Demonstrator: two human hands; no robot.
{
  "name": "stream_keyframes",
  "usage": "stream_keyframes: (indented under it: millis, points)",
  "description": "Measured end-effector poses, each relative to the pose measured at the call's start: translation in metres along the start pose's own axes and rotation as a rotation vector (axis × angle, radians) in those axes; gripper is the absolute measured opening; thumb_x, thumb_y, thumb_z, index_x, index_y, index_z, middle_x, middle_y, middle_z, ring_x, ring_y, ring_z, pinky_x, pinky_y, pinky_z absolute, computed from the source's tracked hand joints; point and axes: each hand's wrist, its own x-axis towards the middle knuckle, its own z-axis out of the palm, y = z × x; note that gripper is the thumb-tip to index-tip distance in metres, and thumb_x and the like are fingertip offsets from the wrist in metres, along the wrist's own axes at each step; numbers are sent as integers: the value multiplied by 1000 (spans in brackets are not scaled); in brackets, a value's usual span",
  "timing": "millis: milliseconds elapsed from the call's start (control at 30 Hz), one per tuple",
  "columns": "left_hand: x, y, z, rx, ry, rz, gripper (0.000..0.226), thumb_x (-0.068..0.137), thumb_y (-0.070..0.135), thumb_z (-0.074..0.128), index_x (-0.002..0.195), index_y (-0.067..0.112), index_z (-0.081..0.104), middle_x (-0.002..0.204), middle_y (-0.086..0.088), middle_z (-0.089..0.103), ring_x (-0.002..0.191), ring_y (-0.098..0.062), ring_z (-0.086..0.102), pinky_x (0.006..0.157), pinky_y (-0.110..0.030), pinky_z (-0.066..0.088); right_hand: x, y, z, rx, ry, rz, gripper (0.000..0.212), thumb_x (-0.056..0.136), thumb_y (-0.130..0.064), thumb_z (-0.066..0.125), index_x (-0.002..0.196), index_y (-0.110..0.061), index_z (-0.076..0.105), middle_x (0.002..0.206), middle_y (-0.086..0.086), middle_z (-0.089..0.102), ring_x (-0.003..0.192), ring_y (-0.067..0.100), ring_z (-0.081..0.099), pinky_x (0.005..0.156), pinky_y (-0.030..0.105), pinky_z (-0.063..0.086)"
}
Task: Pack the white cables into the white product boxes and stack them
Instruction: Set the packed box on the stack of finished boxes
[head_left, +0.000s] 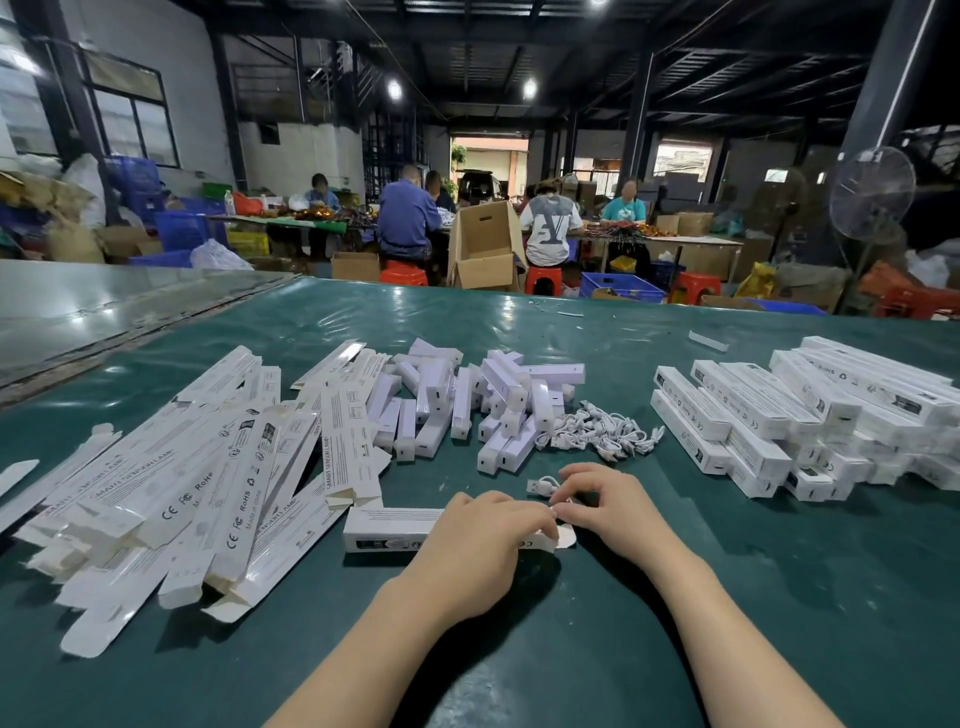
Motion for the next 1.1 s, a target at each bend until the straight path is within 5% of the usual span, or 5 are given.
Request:
stream_keyframes:
  millis: [100, 333, 667, 800, 1100]
  points:
    - [1, -3, 2, 3, 19, -11, 46, 87, 2, 36, 111, 37, 53, 129, 26, 50, 115, -9, 42, 77, -28, 24, 0, -2, 1, -52, 18, -17, 10, 76, -9, 71, 69, -17, 69, 73, -8, 59, 71, 11, 50, 67, 24, 37]
    - [0, -10, 2, 50, 103, -107, 45, 86, 6, 36, 111, 40, 52, 128, 31, 47, 113, -7, 42, 73, -27, 18, 0, -5, 12, -266, 142, -10, 16, 83, -28, 64, 97, -21, 60, 84, -4, 65, 81, 19, 58, 73, 31, 45]
    - [0, -12, 2, 59, 107, -131, 49, 86, 3, 35, 114, 40, 50, 132, 29, 44, 116, -9, 42, 82, -27, 25, -2, 0, -3, 58, -11, 84, 49, 76, 9, 44, 106, -24, 64, 84, -3, 60, 68, 12, 49, 62, 11, 38]
    - [0, -12, 2, 58, 104, -125, 47, 88, 4, 35, 113, 40, 51, 131, 29, 45, 115, -8, 42, 79, -26, 23, -5, 0, -1, 48, -3, 78, 32, 74, 1, 60, 76, -30, 62, 50, -13, 45, 44, 4, 37, 51, 14, 32]
    - [-1, -12, 0, 55, 97, -134, 46, 89, 5, 35, 114, 40, 50, 132, 28, 44, 118, -9, 41, 87, -28, 26, -6, -1, 1, -56, 34, 34, 20, 71, -13, 71, 77, -31, 64, 61, -15, 48, 53, -1, 44, 57, 7, 38]
